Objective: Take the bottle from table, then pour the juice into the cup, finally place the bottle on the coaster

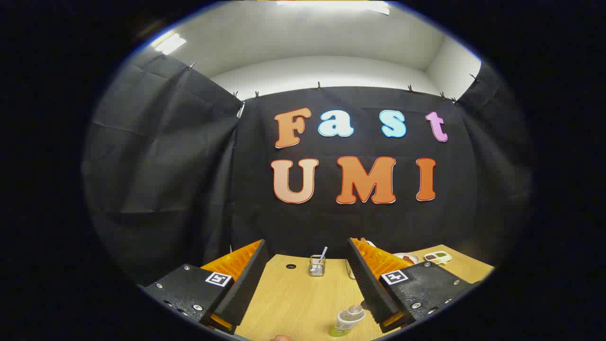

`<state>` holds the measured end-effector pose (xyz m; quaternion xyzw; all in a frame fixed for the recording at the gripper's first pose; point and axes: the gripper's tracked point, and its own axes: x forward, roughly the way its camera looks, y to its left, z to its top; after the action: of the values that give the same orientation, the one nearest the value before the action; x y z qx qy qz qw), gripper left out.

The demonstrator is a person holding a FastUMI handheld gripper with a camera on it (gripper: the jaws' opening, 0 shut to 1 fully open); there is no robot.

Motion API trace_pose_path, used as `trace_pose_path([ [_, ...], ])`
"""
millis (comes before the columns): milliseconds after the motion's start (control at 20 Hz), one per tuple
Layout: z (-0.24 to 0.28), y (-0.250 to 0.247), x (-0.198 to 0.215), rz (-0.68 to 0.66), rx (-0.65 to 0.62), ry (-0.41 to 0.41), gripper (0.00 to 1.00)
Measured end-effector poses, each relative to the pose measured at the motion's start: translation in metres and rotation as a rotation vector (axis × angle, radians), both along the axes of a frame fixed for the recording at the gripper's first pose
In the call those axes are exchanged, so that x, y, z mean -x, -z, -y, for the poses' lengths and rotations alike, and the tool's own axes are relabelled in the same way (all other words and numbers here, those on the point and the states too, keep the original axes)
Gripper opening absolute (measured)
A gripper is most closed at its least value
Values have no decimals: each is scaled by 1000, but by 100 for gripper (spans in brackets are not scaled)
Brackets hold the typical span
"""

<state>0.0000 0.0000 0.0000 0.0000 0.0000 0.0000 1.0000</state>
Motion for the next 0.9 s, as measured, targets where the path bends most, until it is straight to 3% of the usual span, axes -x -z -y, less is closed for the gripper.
trace_pose_path([
  [900,4,9,1,-21,-30,12,99],
])
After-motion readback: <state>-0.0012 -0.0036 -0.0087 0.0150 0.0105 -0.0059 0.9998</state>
